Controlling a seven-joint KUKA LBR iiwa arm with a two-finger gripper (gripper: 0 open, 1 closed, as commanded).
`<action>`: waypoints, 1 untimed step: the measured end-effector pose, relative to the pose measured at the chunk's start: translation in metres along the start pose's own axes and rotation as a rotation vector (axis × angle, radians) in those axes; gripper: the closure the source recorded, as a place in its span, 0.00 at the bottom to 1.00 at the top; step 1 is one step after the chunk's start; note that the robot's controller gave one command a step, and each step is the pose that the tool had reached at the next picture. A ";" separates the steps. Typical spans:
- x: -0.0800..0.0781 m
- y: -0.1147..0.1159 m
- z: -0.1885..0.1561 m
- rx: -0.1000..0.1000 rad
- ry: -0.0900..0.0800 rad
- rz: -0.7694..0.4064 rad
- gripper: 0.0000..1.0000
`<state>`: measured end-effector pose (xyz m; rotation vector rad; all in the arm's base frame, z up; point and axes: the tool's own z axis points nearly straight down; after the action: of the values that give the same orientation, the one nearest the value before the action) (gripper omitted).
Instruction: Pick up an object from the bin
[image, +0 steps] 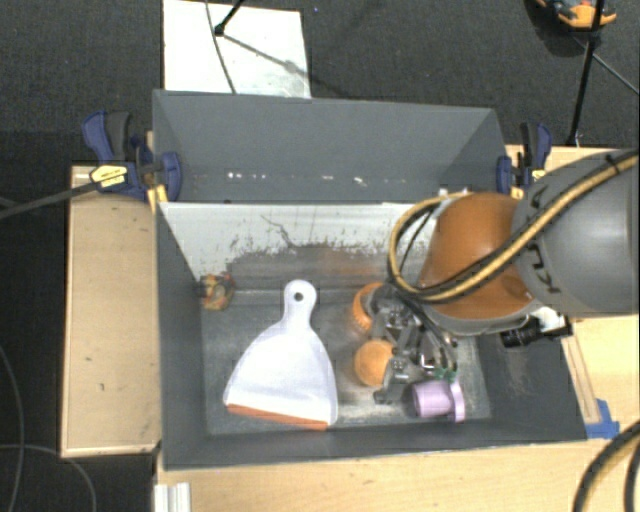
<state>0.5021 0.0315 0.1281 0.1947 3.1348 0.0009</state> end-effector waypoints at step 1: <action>-0.041 -0.011 0.044 -0.002 -0.005 -0.009 1.00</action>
Offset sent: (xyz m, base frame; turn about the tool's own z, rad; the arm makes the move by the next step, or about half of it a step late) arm 0.0000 0.0000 0.0000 0.0000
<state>0.5411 0.0158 0.0843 0.1800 3.1301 0.0039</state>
